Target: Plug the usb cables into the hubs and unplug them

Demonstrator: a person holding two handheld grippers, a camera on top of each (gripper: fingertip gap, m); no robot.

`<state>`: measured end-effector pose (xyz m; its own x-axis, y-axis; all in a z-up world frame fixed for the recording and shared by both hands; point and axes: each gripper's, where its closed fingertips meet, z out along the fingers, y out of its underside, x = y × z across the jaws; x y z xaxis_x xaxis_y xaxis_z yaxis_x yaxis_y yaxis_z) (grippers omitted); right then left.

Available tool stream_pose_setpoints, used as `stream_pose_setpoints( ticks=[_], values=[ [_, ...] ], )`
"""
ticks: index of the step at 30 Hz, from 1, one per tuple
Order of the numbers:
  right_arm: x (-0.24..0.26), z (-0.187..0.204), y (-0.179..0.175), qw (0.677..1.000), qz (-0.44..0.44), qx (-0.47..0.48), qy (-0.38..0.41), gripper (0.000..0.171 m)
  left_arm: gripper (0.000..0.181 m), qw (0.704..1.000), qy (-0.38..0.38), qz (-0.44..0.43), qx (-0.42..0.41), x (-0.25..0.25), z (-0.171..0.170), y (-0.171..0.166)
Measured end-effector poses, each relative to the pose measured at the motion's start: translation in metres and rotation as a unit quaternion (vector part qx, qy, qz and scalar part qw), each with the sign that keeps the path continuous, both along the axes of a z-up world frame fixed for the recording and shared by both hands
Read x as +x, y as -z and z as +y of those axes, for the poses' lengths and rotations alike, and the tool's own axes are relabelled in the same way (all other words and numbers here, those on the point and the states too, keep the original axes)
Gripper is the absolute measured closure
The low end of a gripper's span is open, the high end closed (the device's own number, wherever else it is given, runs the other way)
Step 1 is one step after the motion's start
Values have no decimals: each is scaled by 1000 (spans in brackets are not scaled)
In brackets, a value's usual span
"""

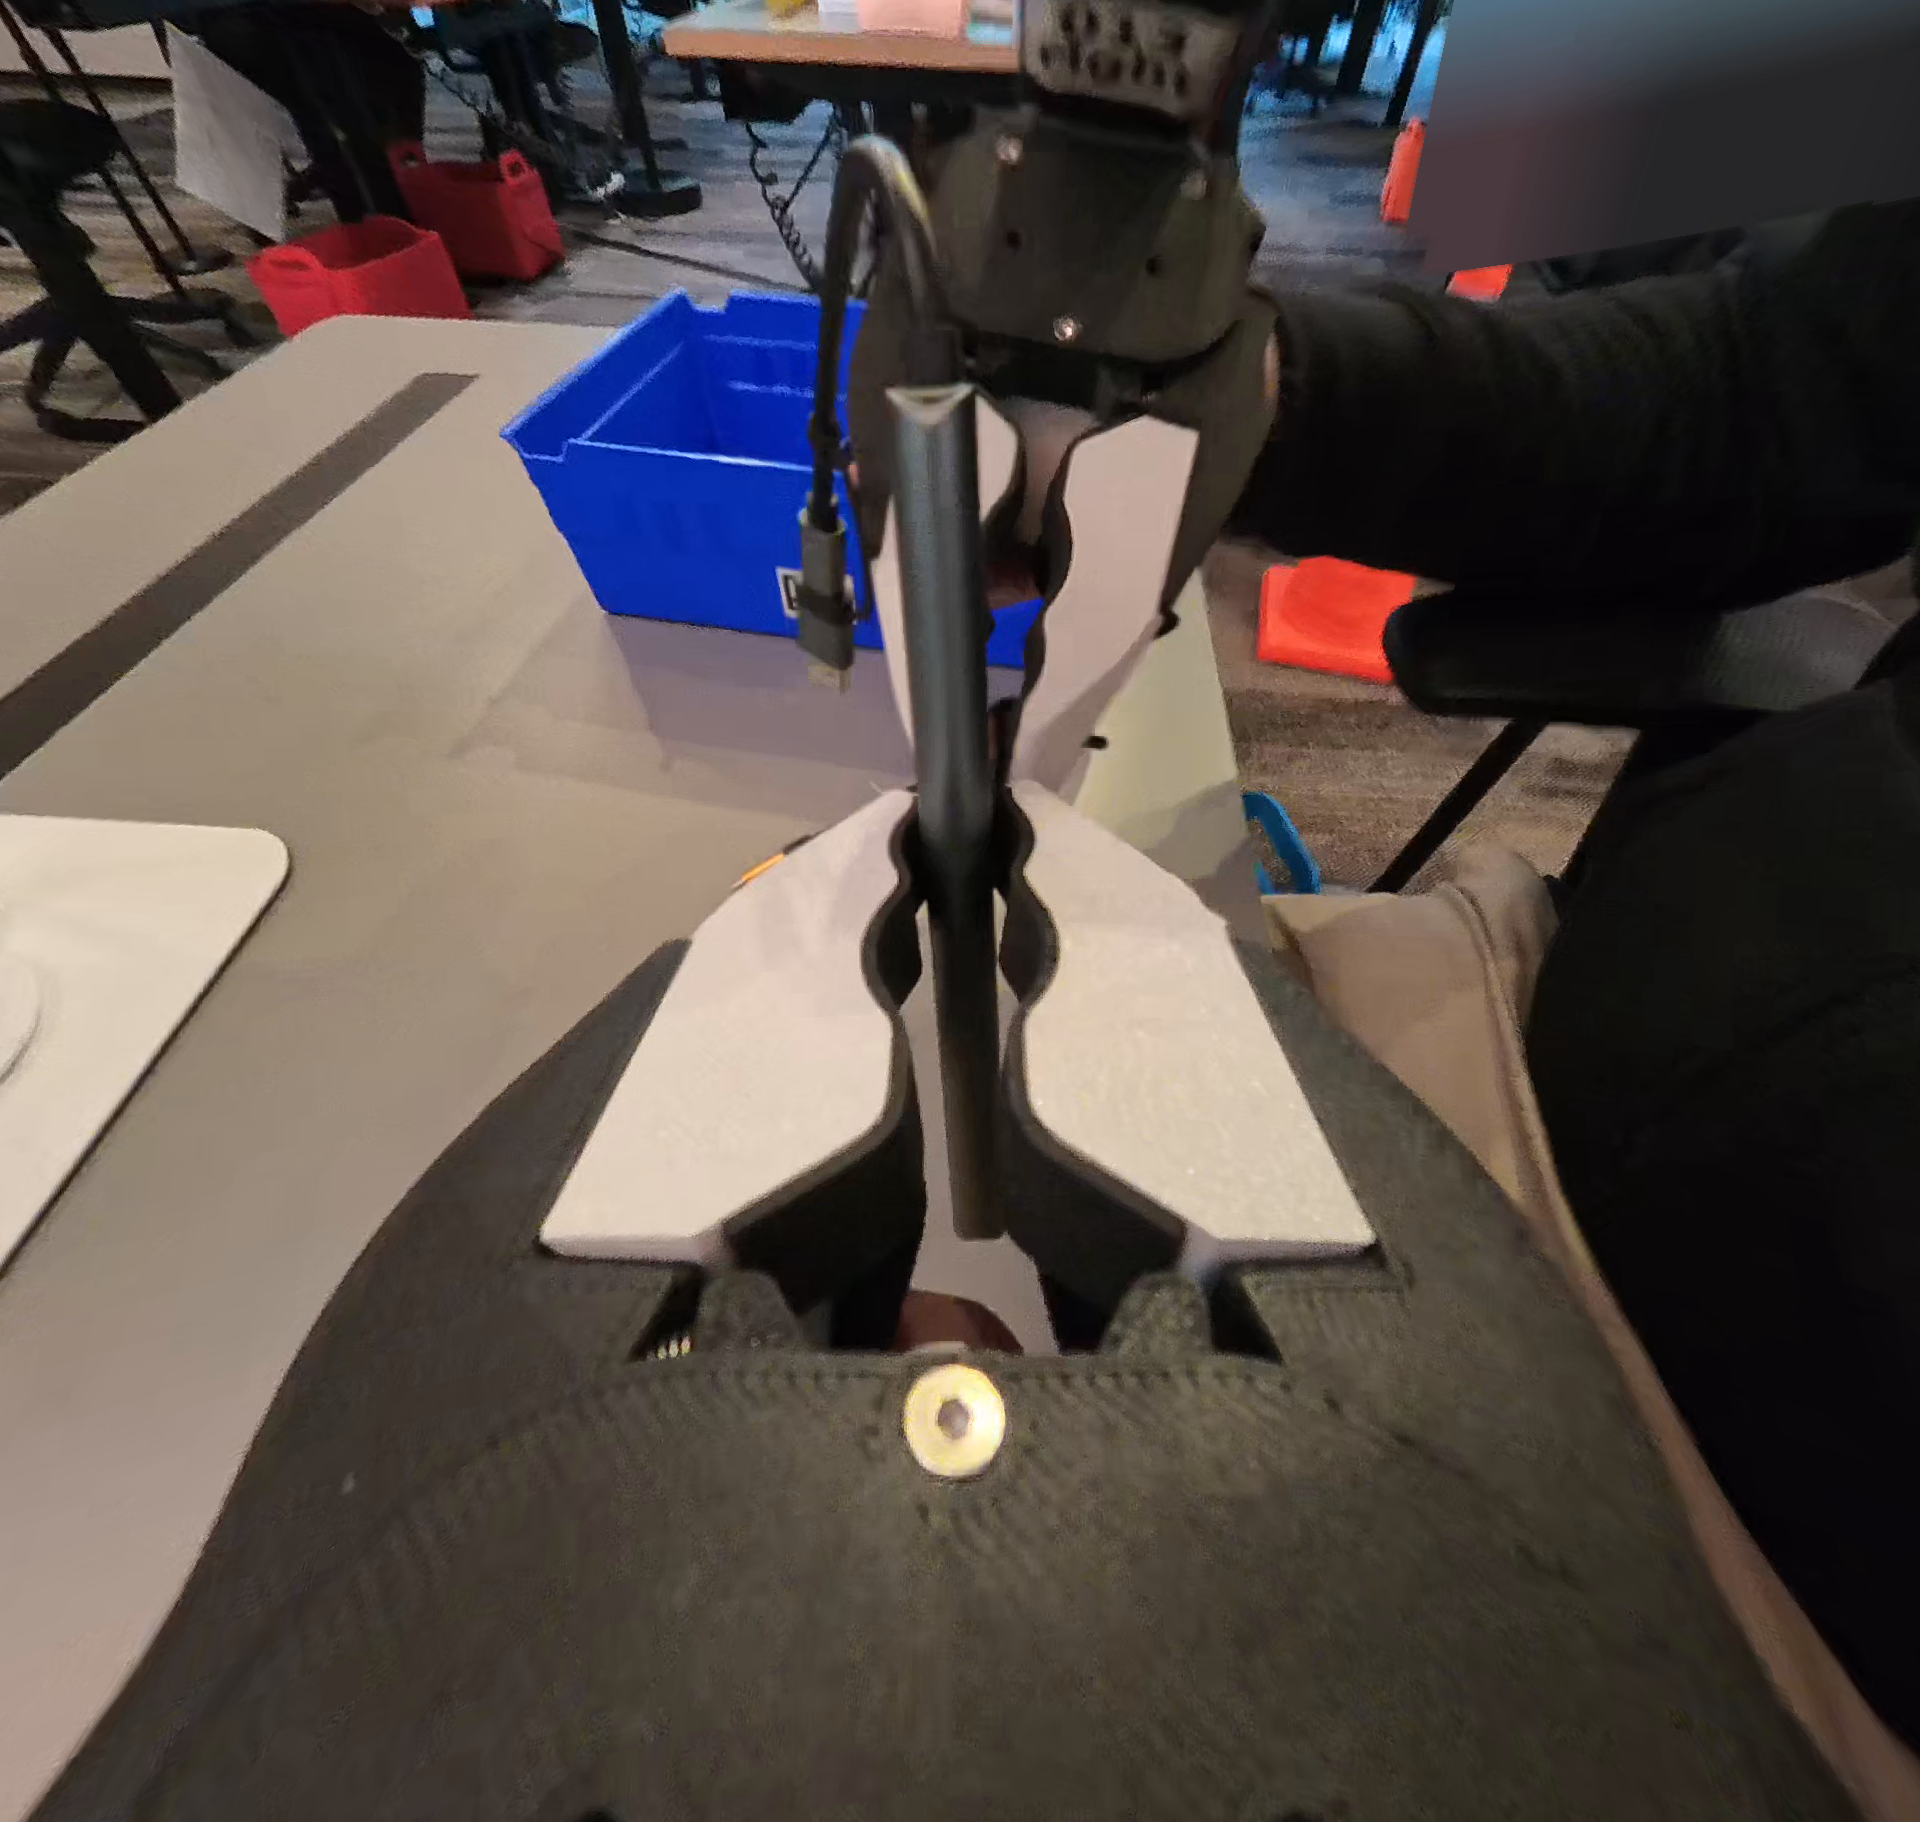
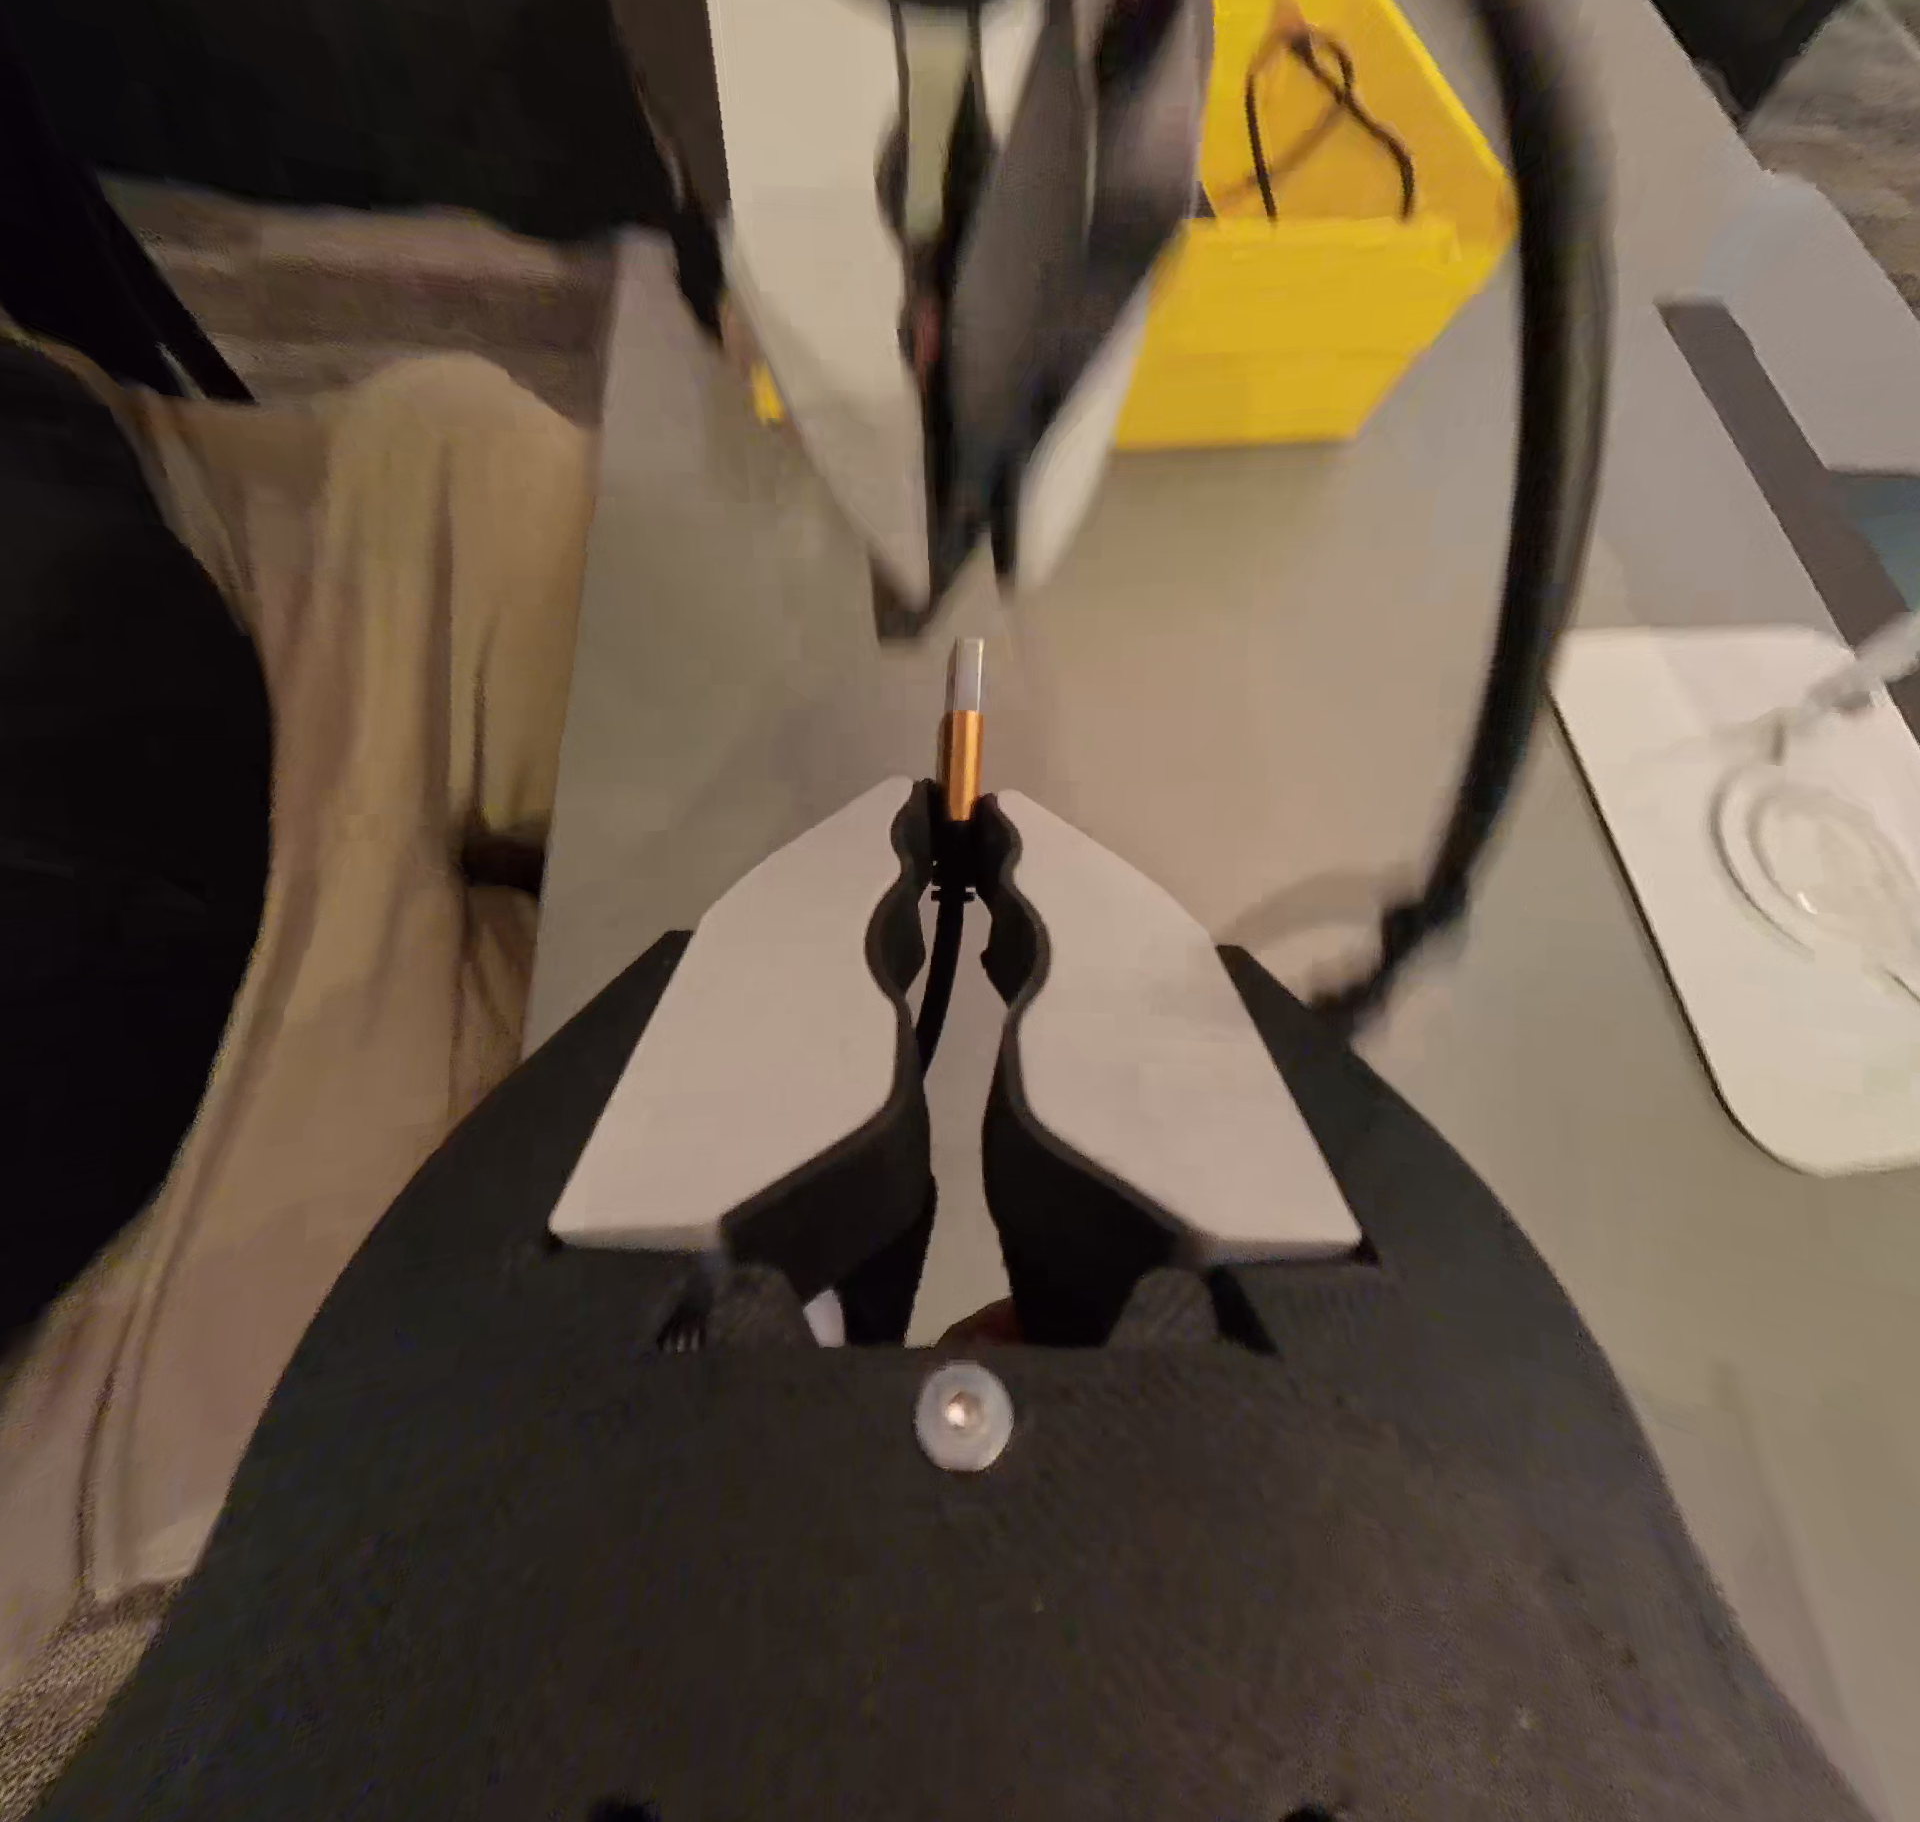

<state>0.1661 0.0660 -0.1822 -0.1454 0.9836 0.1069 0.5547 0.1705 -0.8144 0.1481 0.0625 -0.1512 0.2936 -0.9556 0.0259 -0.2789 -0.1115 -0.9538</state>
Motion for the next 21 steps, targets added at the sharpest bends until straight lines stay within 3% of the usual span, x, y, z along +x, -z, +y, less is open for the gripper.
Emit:
stream_pose_setpoints(
  ticks=[1, 5, 14, 21],
  values=[
    [9, 9, -1, 1000, 0, 1, 19, 164, 170, 1000, -1, -10, -7, -11, 1, -6],
    [35, 24, -24, 998, 23, 14, 58, 164, 170, 999, -33, -36, 17, -36, 8, -29],
    [140, 58, -122, 968, 77, 116, 211, 164, 170, 998, -58, -19, 17, -40, 17, -21],
    [226, 76, -118, 932, 27, 155, 327, 164, 170, 997, -69, -15, 10, -44, 22, -14]
  ],
)
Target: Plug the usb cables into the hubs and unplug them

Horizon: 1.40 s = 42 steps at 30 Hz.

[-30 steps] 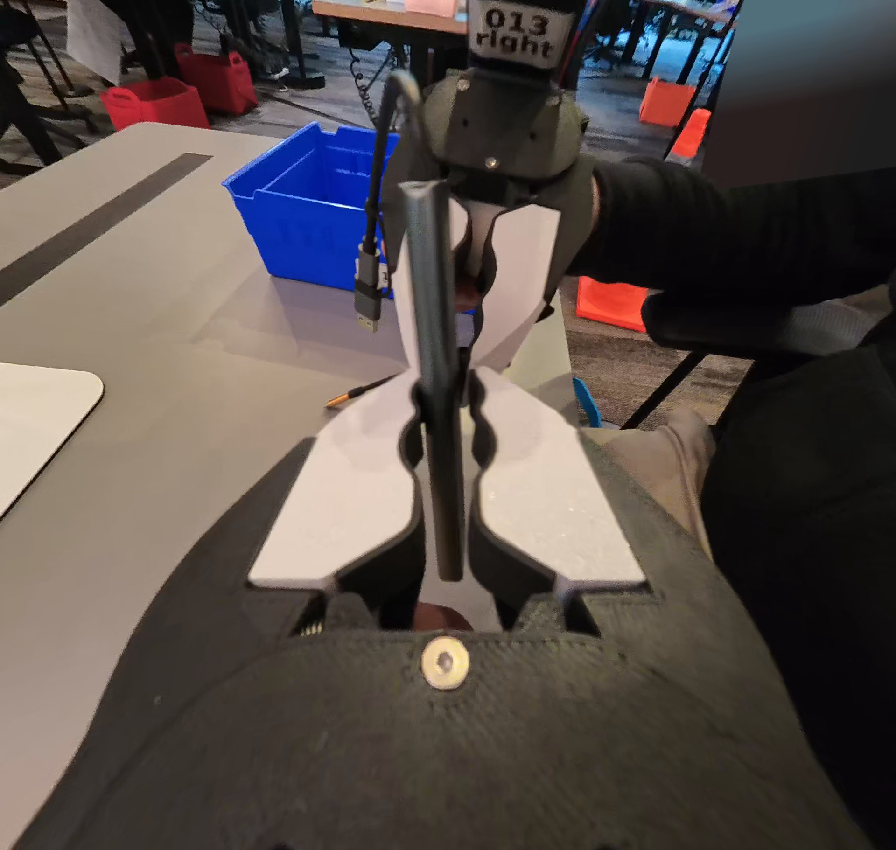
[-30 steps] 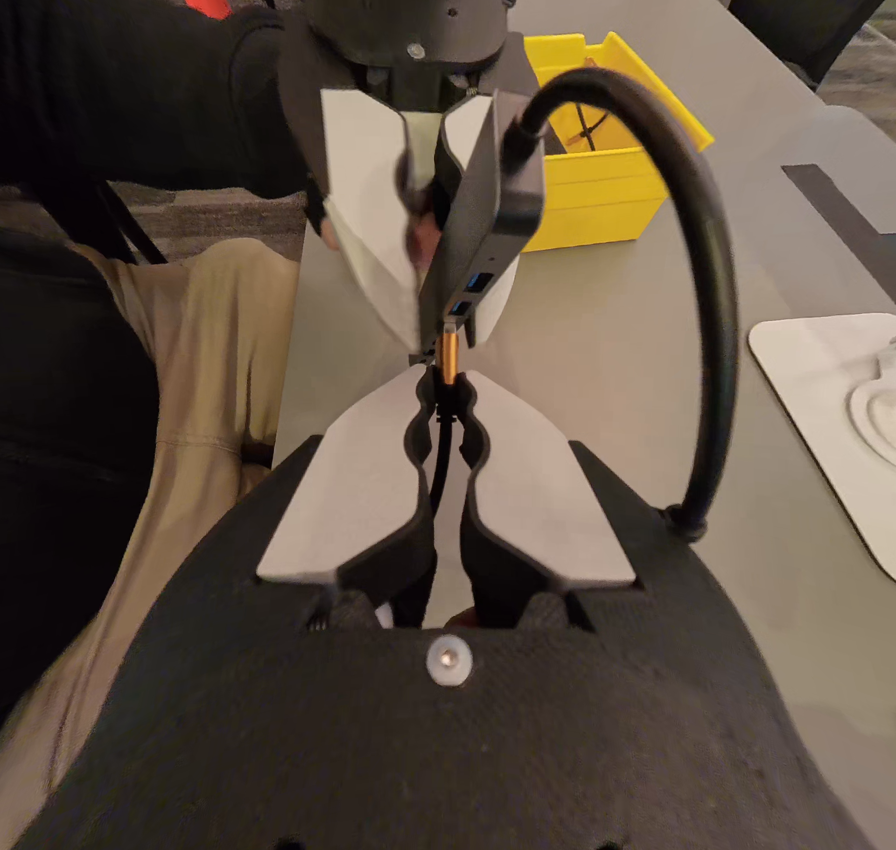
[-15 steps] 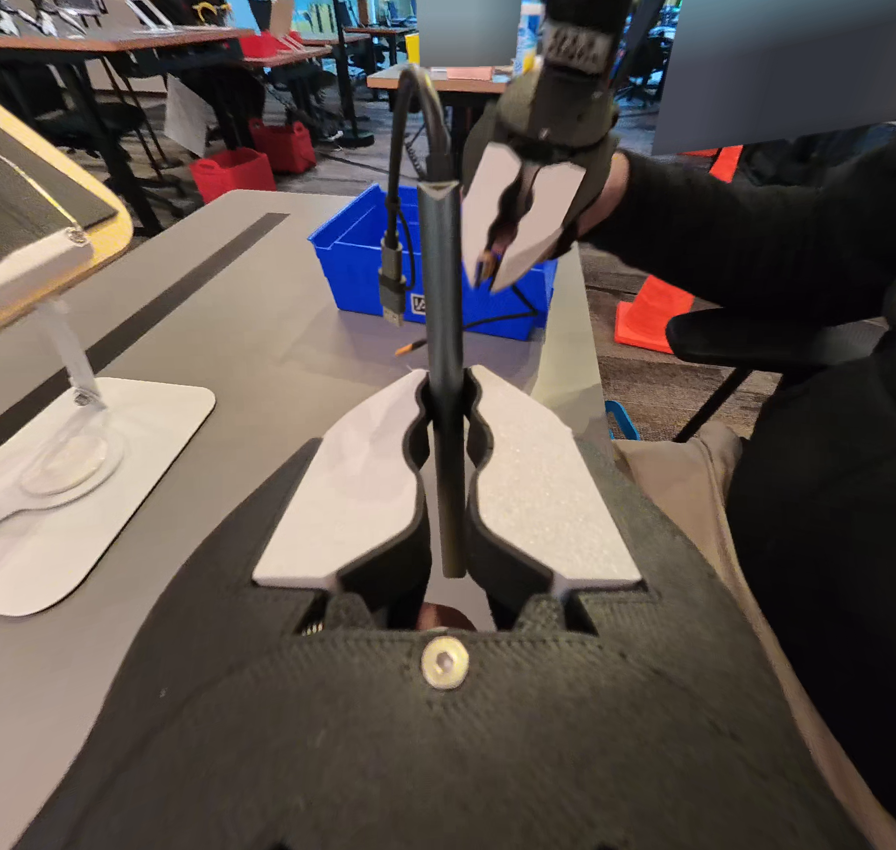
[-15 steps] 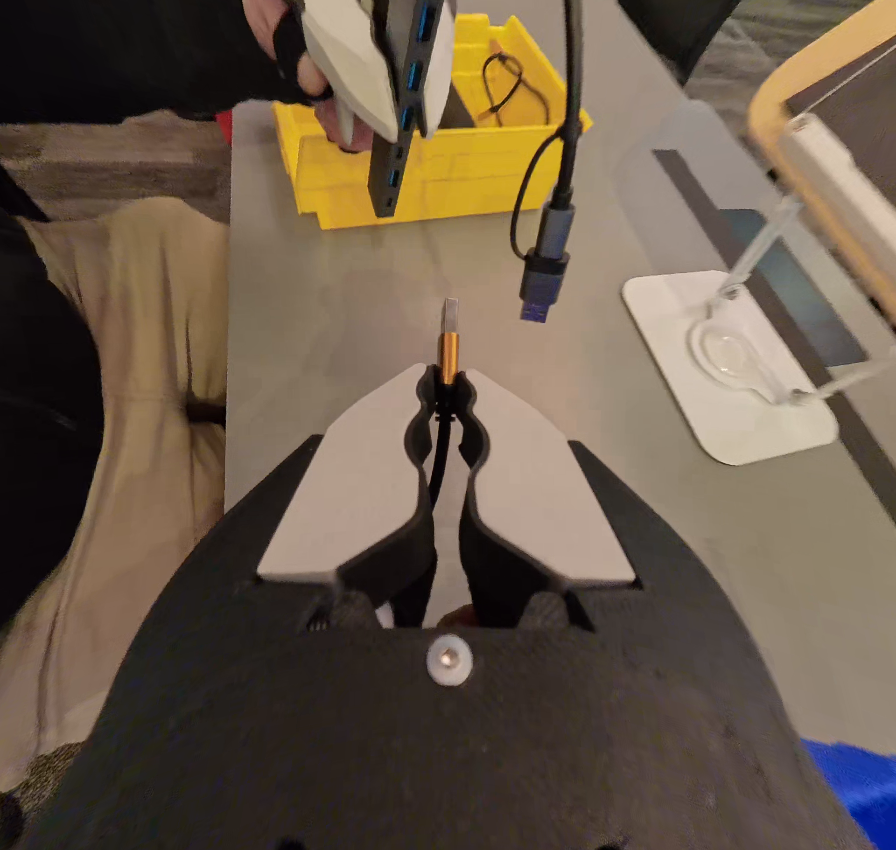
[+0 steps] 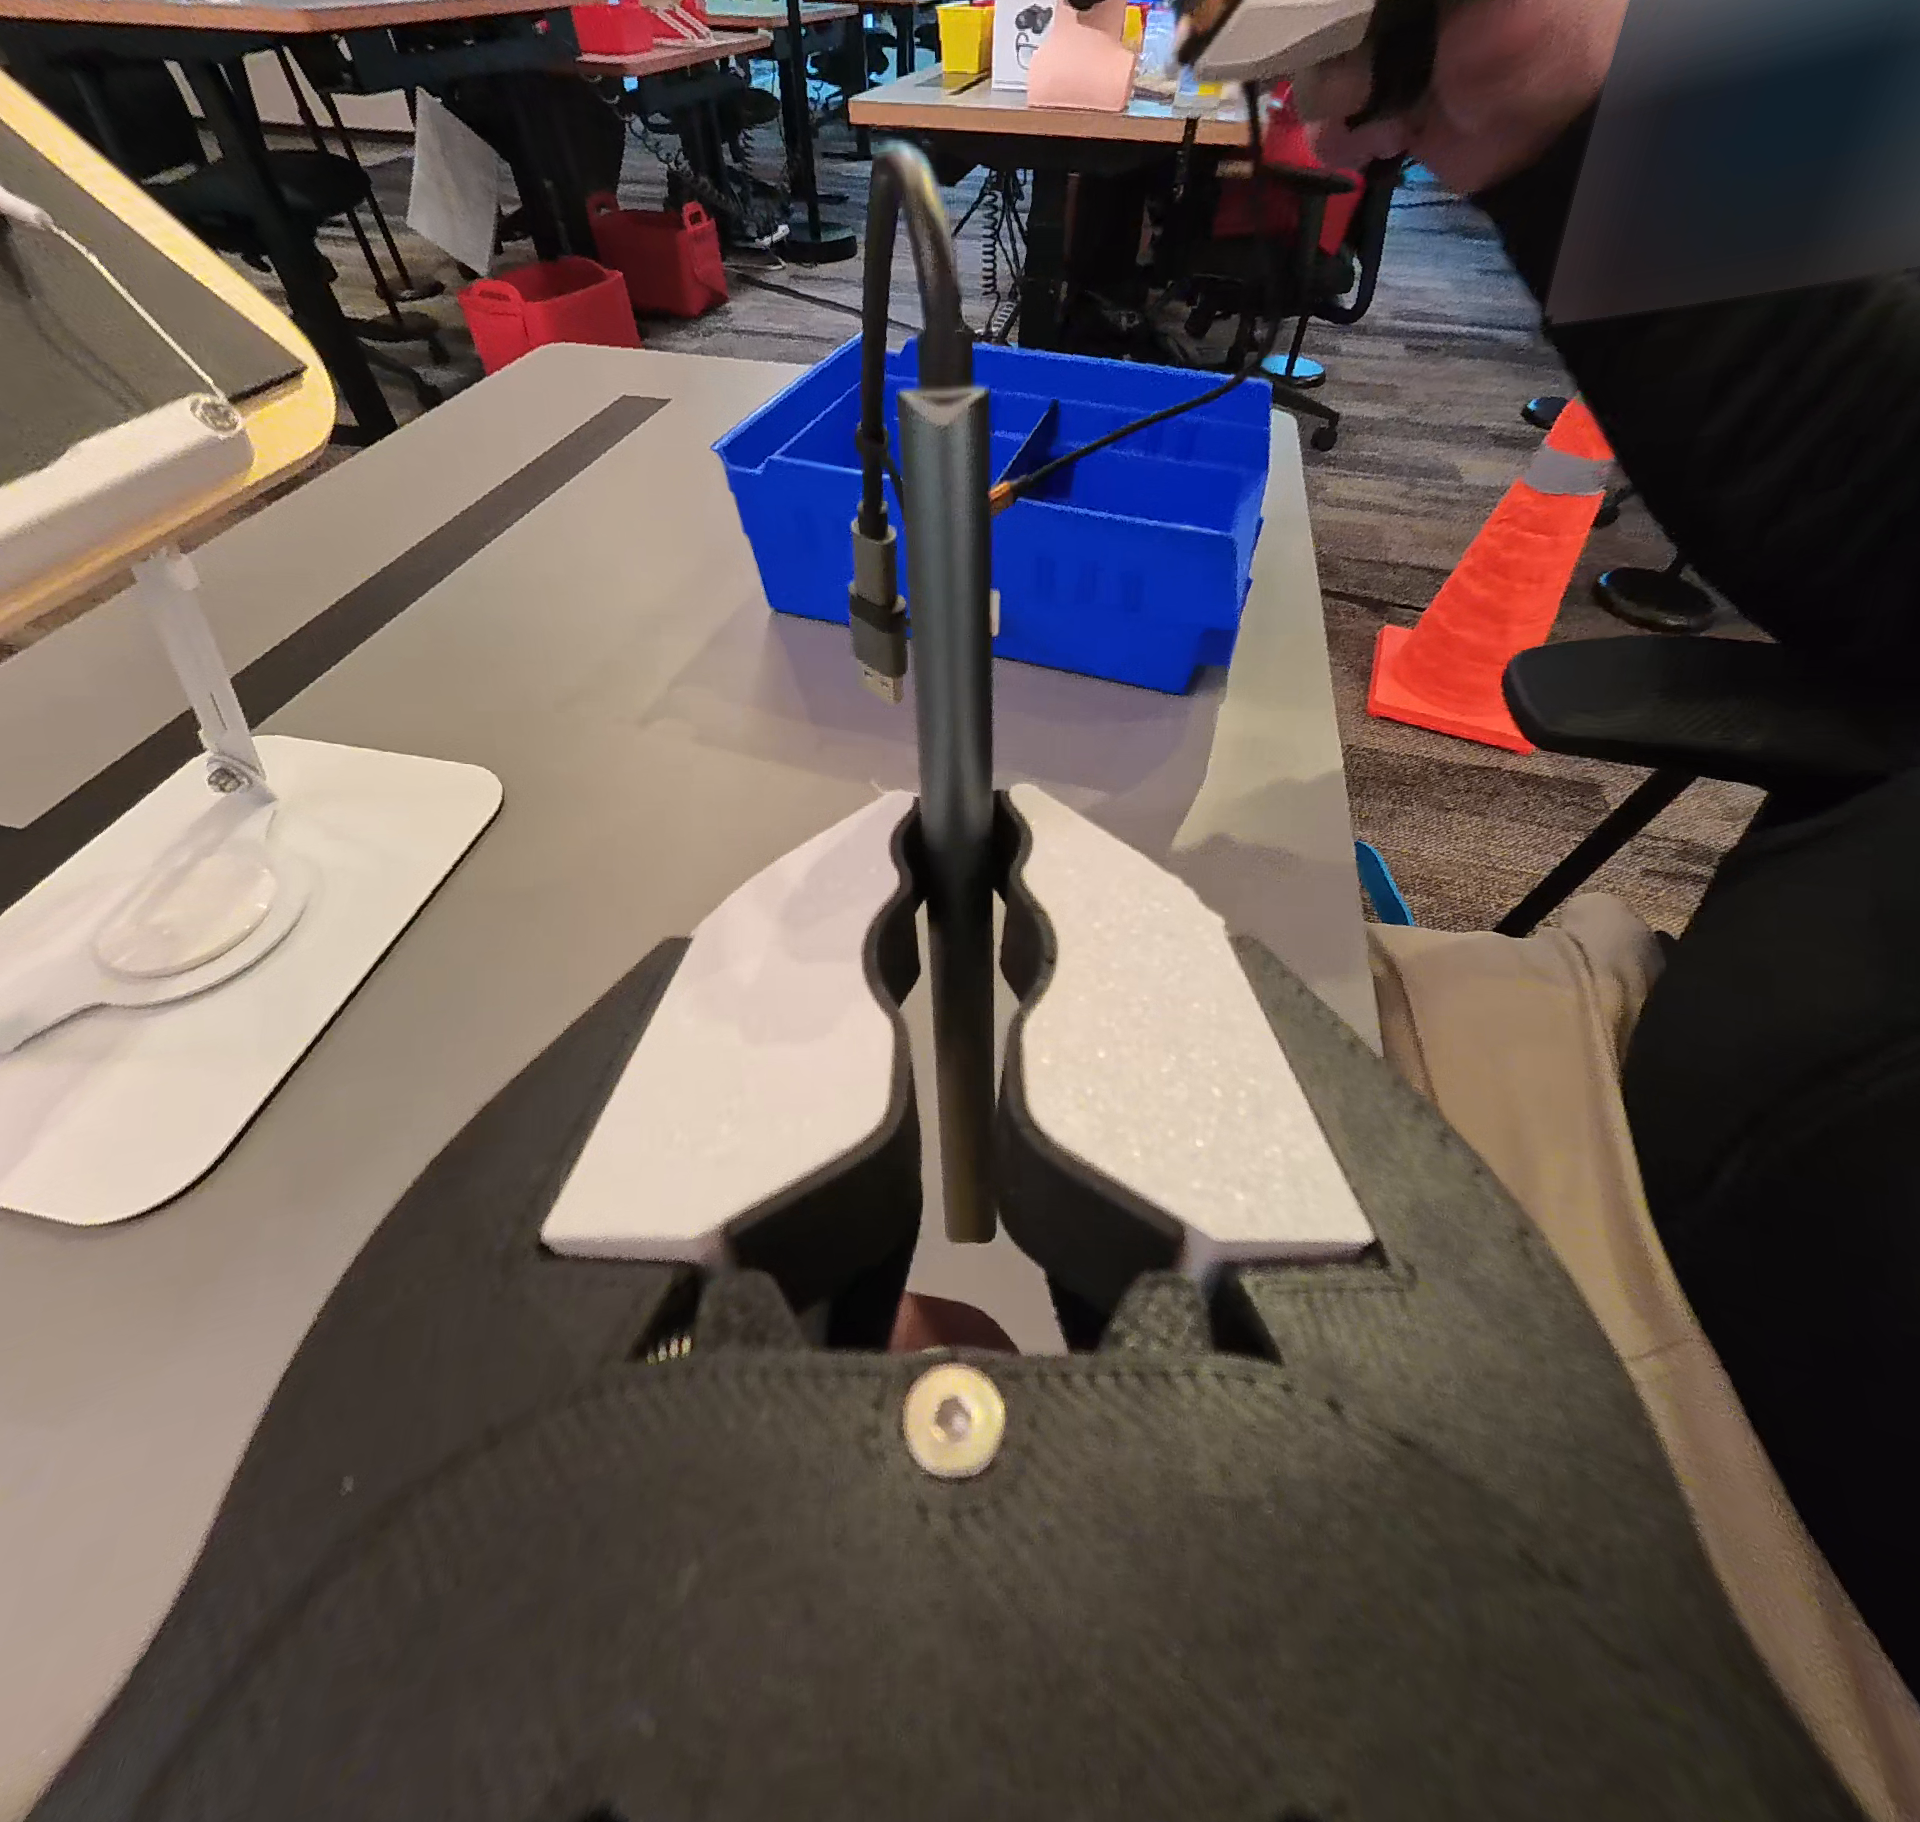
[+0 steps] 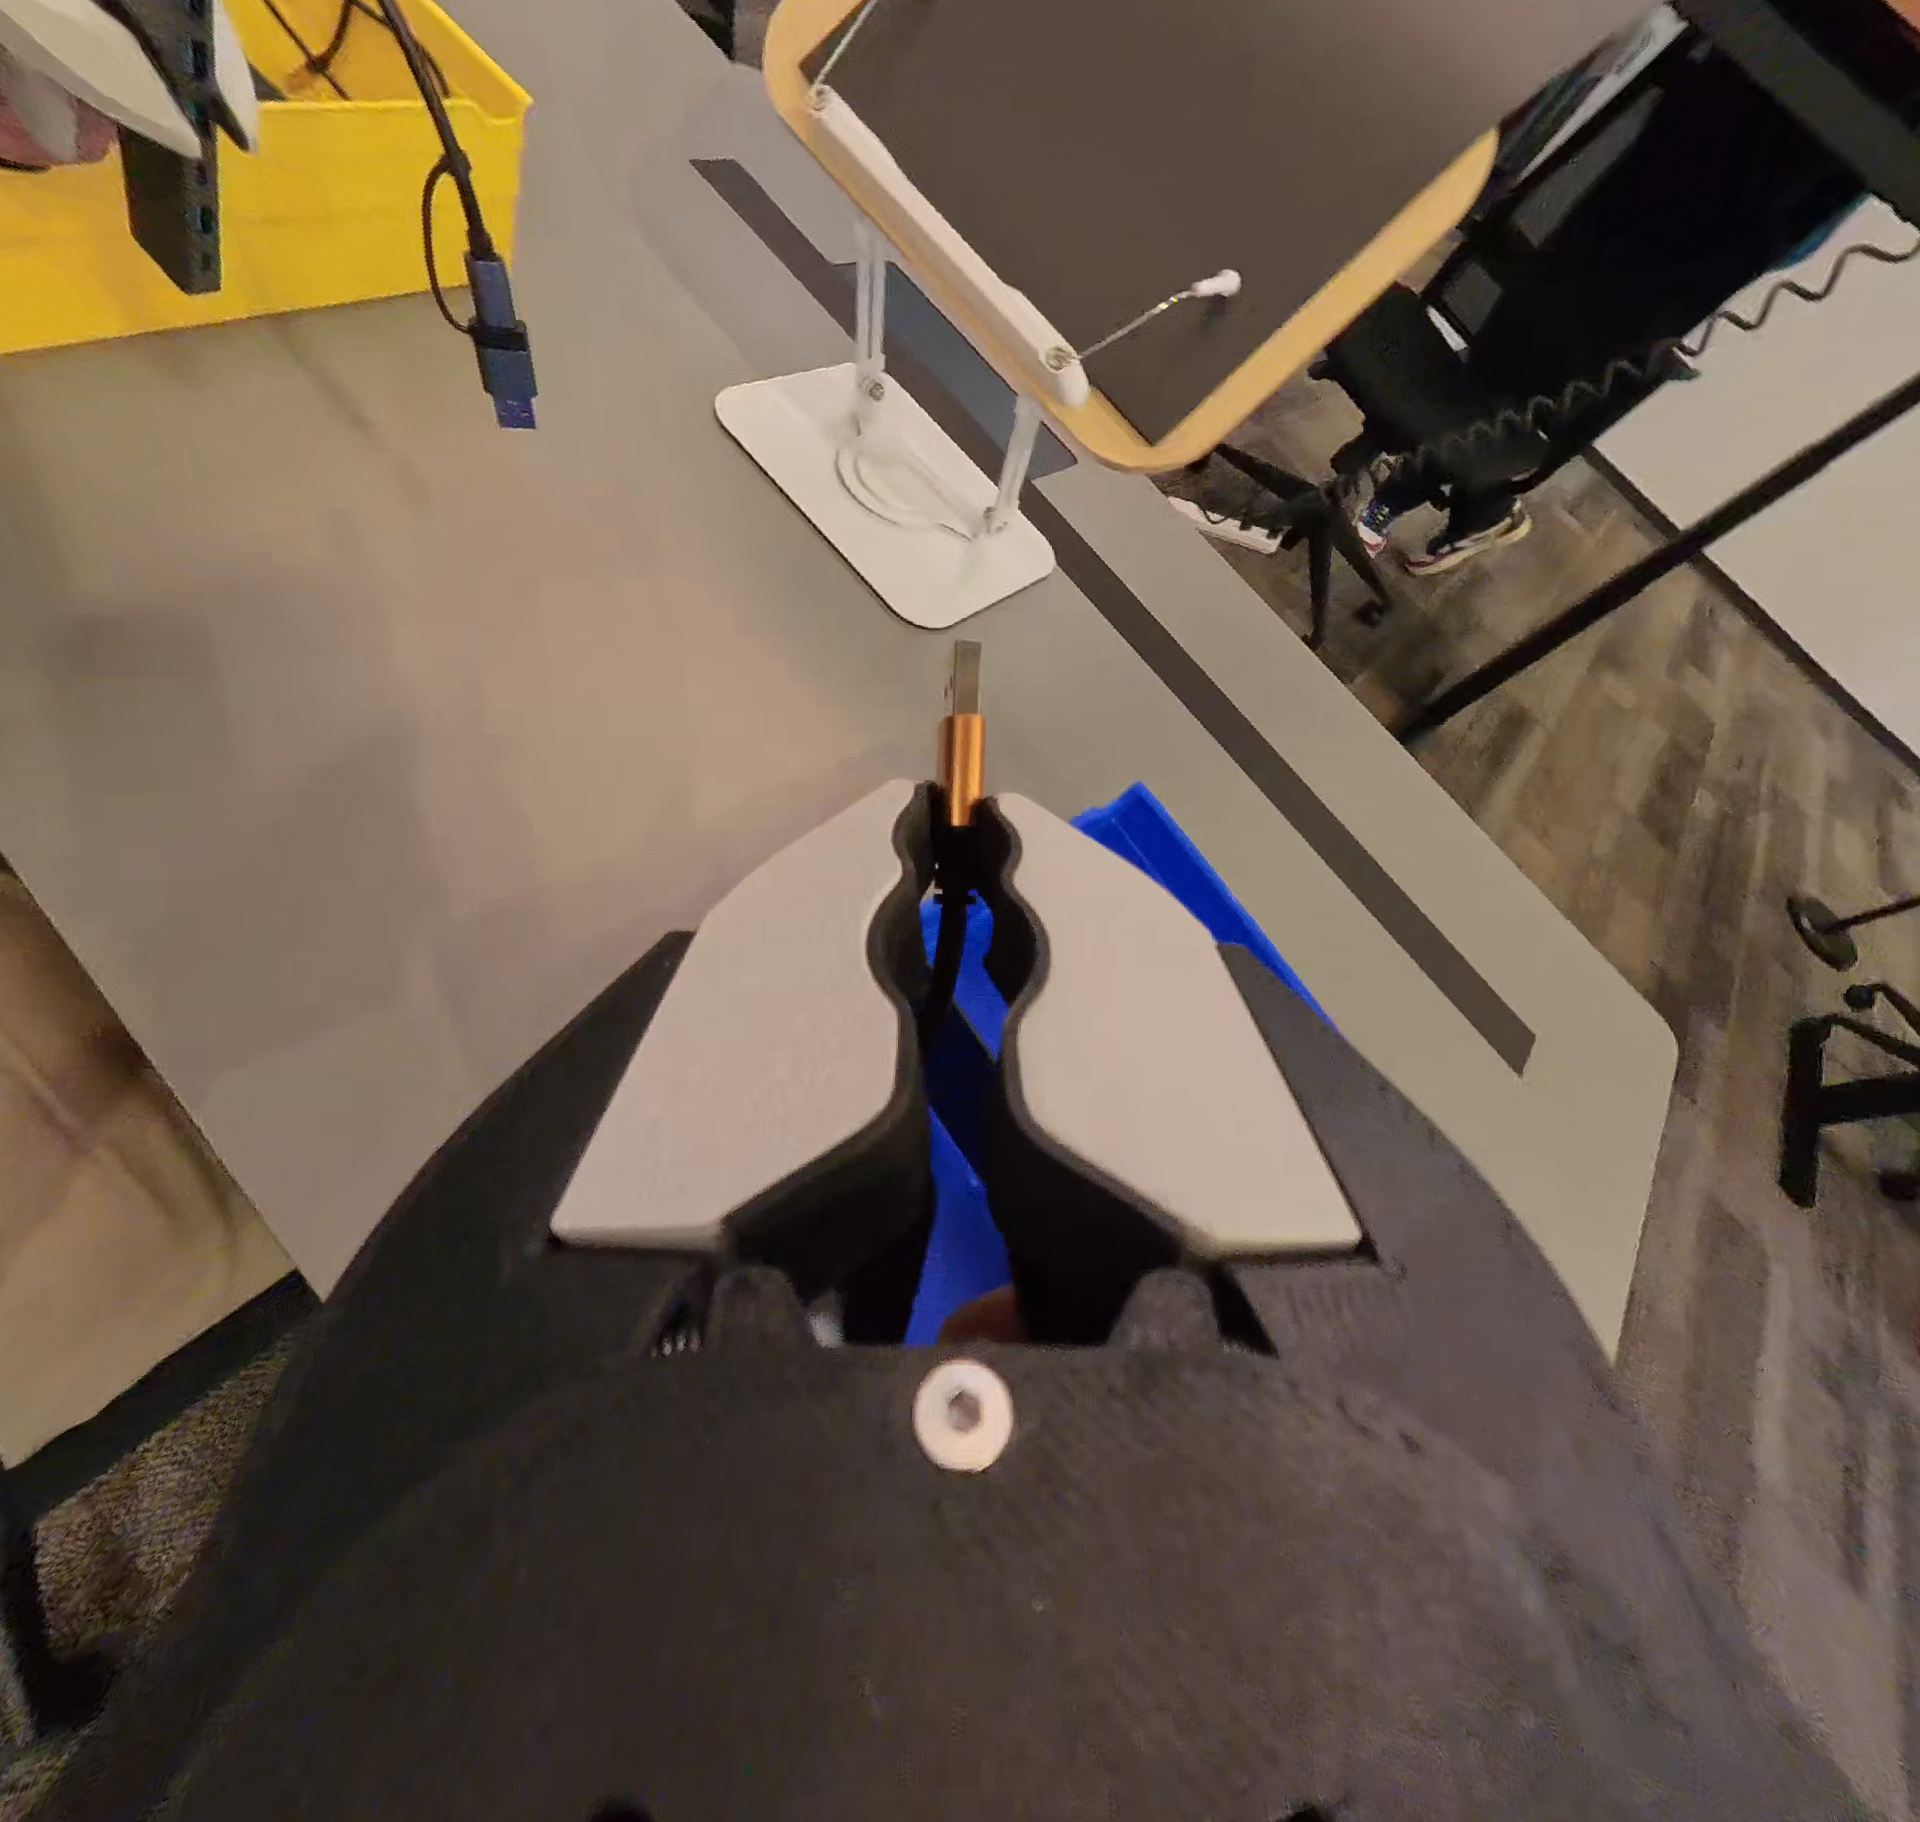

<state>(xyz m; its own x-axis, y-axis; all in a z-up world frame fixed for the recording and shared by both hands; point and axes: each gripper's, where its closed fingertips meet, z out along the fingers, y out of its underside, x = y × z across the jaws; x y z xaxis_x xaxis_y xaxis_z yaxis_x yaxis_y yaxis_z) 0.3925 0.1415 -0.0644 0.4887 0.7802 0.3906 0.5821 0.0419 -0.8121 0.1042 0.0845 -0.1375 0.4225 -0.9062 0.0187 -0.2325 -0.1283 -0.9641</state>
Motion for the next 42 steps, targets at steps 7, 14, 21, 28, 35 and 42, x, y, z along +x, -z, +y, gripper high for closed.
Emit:
stream_pose_setpoints(
  ticks=[7, 14, 21, 28, 35, 42],
  values=[
    [45, -1, -2, 999, 18, -1, 48, 164, 170, 1000, 0, -1, -9, 2, 2, 6],
    [52, 18, 40, 998, 28, -35, 42, 164, 170, 1000, 1, 5, -13, 5, 2, 11],
    [24, 12, 10, 999, 35, 16, 20, 164, 170, 1000, 0, 4, -18, 5, 4, 14],
    [0, 26, 67, 1000, -7, -21, 4, 164, 170, 1000, 5, 12, -18, 7, 1, 18],
    [15, 36, 172, 979, -47, -189, 61, 164, 170, 1000, 4, 11, -21, 7, 3, 18],
    [20, 33, 195, 961, -125, -235, 81, 128, 170, 999, 4, 13, -32, 12, 3, 23]
  ],
)
